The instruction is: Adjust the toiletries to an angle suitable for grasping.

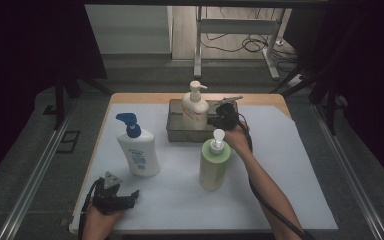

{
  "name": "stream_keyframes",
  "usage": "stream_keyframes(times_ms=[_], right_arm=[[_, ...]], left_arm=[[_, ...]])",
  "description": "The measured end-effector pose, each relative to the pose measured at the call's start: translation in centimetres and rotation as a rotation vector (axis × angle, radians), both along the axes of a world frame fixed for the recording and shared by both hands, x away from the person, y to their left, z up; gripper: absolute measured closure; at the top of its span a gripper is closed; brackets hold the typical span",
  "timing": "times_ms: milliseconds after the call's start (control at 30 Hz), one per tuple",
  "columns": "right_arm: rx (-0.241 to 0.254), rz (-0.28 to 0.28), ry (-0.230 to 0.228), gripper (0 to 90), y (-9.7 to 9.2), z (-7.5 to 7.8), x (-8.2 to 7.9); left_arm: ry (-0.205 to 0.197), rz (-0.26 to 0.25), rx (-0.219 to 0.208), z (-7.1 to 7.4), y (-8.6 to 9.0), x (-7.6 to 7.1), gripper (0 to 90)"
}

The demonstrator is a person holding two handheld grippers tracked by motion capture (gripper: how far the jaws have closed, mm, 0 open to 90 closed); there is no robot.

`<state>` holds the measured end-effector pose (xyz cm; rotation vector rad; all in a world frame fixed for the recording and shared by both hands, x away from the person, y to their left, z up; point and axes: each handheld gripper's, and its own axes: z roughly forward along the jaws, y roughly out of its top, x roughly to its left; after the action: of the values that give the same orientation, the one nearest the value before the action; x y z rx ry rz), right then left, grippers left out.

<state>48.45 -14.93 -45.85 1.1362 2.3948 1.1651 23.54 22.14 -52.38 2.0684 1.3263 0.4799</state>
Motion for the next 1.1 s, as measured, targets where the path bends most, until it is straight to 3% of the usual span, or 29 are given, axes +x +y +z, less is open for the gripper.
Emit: stream_keyframes(times_ms=[1100], right_arm=[[-0.001, 0.075, 0.012, 89.7, 3.7, -0.1, 0.4]], left_arm=[[0.001, 0.0, -0.002, 0.0, 0.0, 0.0, 11.7]])
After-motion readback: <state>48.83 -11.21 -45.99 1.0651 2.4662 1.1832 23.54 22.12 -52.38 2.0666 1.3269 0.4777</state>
